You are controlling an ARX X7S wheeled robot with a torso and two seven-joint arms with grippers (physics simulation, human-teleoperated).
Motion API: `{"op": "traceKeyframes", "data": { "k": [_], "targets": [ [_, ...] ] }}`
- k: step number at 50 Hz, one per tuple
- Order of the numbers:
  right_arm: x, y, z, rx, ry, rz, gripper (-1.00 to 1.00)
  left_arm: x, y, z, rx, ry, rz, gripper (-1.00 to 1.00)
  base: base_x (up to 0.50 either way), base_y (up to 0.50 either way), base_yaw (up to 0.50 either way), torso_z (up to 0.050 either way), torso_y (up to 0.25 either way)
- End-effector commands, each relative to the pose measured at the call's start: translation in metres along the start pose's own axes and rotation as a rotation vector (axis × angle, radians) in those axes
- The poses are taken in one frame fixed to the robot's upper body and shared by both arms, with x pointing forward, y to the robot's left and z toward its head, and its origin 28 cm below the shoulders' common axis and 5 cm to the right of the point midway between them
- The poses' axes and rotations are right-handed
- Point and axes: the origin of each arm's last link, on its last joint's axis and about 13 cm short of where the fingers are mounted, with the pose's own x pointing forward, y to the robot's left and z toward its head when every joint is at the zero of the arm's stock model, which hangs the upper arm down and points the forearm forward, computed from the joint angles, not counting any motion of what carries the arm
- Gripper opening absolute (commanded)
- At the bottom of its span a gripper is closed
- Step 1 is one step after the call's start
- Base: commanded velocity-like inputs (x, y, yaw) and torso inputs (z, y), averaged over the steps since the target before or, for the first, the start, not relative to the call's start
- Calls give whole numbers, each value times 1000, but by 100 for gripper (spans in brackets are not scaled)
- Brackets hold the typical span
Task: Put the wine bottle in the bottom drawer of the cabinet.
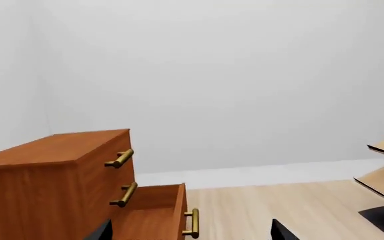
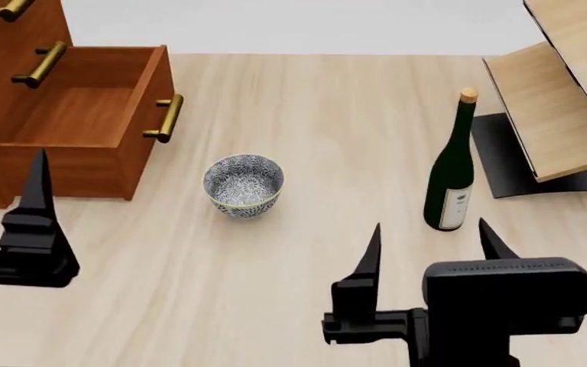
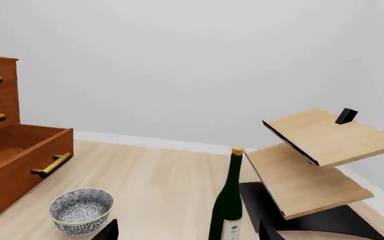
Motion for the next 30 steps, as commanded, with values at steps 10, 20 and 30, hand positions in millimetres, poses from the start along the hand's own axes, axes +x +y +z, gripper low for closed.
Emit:
{"op": "traceKeyframes", "data": {
  "k": [10,20,30],
  "targets": [
    [-9,-2,11,39,-19,21,100,5,30,0,-70,62,120,100,0,0,0,0,0],
    [-8,-7,9,48,-19,7,100,14,90,-4,-237,71,343,100,0,0,0,0,0],
    [-5,-9,6,50,-17,-1,100,19,127,12,-272,-83,502,100,0,0,0,0,0]
  ]
}}
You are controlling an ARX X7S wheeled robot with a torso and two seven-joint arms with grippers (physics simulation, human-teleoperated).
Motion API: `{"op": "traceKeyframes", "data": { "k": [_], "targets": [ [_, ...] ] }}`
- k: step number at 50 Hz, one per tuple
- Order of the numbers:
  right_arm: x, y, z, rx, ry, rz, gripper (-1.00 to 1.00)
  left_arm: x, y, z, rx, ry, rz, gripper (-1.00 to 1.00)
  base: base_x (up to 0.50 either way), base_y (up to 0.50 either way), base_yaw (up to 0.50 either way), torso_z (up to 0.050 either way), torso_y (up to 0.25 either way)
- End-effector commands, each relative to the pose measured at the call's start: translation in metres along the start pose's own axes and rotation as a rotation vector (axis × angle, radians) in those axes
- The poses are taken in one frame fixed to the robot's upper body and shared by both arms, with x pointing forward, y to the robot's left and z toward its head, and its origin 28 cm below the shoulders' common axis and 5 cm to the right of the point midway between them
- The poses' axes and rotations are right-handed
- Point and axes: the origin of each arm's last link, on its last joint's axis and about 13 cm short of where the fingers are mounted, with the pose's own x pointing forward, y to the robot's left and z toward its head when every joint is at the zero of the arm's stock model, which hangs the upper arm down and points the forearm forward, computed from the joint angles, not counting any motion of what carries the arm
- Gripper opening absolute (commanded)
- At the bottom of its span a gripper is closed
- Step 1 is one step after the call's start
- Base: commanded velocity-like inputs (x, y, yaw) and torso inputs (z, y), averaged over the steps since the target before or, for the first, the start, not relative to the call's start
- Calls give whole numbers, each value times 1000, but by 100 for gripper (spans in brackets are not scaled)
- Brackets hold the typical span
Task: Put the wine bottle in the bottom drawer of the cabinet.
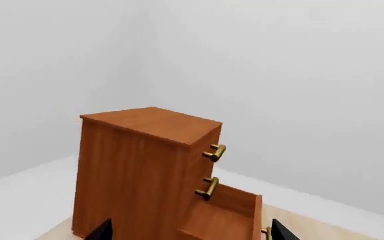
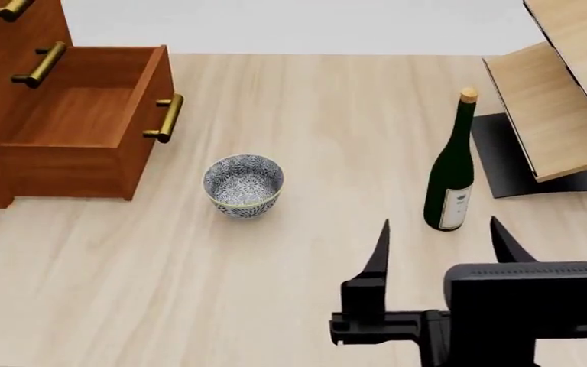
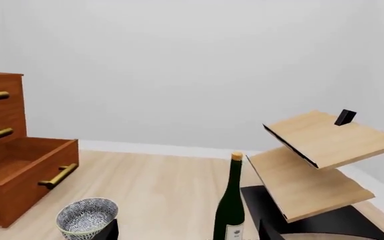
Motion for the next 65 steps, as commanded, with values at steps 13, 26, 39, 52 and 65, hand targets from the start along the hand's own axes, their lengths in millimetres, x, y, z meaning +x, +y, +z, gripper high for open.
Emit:
{"op": "traceKeyframes", "data": {
  "k": [13,26,39,52,65],
  "targets": [
    [3,-6,0,2,-5,-12,100,5,84,23,-305,-350,382,100,0,0,0,0,0],
    [-2,-4,1,-22,-9,-2,100,-8,125,54,-495,-561,629,100,0,0,0,0,0],
    [-1,-3,-6,-29,1,-7,100,-21,143,57,-557,-678,855,100,0,0,0,0,0],
    [-1,-3,-7,-39,3,-33,100,-26,146,57,-548,-728,847,100,0,0,0,0,0],
    [0,-1,-7,-56,10,-32,100,-22,141,57,-491,-675,843,100,0,0,0,0,0]
  ]
}}
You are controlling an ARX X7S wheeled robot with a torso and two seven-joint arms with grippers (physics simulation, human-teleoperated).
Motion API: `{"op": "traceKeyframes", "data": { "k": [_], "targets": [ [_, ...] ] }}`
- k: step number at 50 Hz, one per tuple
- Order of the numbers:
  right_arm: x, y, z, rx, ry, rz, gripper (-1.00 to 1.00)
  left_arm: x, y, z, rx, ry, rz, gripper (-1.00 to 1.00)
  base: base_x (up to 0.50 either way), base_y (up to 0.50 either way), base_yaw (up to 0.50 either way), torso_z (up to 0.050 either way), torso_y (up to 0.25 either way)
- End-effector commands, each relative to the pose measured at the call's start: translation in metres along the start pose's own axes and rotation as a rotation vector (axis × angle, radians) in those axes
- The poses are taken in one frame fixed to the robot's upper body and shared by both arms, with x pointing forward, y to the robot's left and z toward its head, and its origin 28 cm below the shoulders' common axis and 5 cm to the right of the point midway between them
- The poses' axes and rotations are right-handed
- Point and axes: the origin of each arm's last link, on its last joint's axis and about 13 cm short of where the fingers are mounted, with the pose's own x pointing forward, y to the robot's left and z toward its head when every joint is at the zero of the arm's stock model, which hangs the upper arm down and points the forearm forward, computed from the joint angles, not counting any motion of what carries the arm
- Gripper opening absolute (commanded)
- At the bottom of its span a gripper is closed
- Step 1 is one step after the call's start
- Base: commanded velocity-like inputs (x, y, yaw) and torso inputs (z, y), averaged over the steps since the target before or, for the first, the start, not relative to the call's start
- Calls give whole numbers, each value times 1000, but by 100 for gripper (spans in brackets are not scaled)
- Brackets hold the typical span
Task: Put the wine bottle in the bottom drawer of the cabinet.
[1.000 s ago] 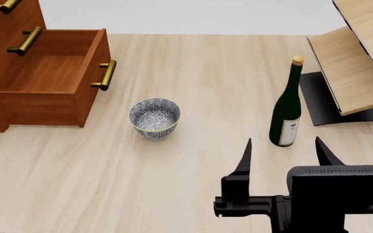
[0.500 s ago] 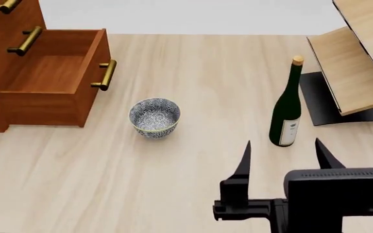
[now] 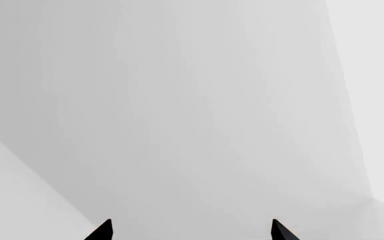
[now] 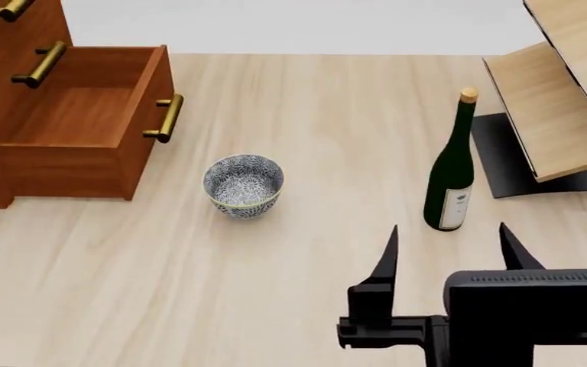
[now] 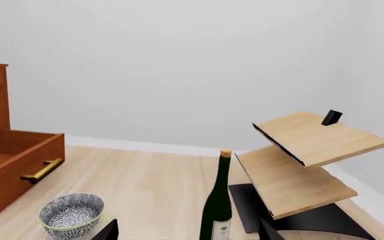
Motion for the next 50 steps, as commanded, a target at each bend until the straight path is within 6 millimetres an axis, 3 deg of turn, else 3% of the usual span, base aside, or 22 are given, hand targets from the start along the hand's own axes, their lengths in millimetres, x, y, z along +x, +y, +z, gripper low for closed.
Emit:
{"op": "traceKeyframes", "data": {
  "k": [1,6,50],
  "targets": [
    [0,2,-1,-26,6,5,100,-1,-2,1,15,-5,-23,100,0,0,0,0,0],
    [0,2,-2,-41,8,10,100,-4,-6,-1,58,-1,-106,100,0,0,0,0,0],
    [0,2,-3,-57,14,13,100,-5,-2,-5,37,26,-102,100,107,185,0,0,0]
  ]
}}
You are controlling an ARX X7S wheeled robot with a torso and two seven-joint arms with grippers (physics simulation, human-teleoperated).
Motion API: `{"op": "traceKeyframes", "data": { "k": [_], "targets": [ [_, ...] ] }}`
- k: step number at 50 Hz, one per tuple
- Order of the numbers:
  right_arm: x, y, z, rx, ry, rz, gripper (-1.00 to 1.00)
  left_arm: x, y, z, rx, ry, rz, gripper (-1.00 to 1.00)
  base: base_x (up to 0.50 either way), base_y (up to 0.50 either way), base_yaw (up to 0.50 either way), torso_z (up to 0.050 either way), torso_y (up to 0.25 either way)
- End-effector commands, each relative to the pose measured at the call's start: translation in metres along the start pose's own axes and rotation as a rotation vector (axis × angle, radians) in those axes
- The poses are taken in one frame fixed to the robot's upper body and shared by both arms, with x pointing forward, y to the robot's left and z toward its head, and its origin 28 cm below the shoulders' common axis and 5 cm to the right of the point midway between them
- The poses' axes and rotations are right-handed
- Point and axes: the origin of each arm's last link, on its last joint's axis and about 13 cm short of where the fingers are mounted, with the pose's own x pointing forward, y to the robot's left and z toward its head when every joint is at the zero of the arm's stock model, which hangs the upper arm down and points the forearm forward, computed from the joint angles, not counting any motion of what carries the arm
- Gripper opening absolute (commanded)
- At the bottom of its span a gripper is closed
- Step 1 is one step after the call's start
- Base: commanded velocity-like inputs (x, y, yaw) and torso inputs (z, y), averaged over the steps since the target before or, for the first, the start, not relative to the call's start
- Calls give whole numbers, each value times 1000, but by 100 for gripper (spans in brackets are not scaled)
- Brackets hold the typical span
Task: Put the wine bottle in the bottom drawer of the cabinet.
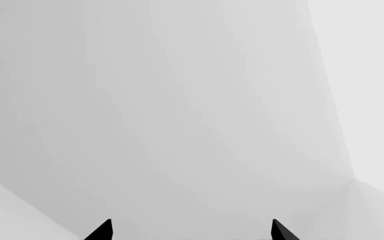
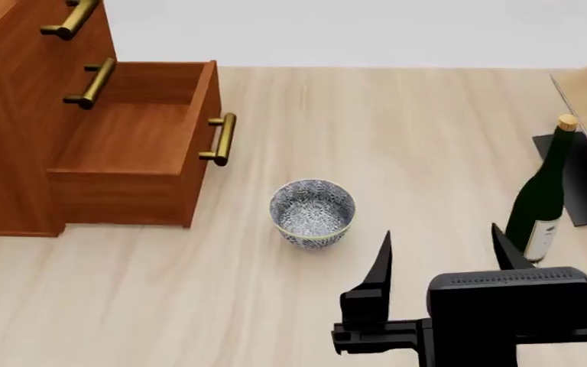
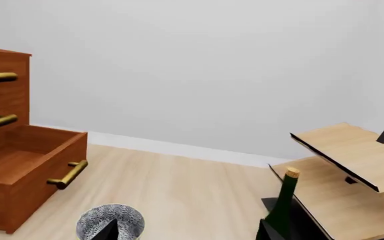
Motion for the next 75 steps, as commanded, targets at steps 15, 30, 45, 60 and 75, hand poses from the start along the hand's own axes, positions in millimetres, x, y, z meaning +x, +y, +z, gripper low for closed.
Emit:
{"op": "traceKeyframes", "data": {
  "k": [15,30,45,60,75],
  "targets": [
    [1,-1,-2,14,13,0,100,-2,3,-2,0,6,-13,100,136,149,0,0,0],
    [2,-1,-4,11,17,-5,100,-3,2,-2,2,11,-22,100,136,52,0,0,0],
    [3,-2,-2,10,12,-4,100,-1,-3,0,5,14,-26,100,152,9,0,0,0],
    [2,-1,-3,-4,9,0,100,-1,-2,0,4,15,-30,100,178,6,0,0,0],
    [3,-2,-5,0,11,-7,100,-1,-3,1,6,16,-34,100,189,30,0,0,0]
  ]
}}
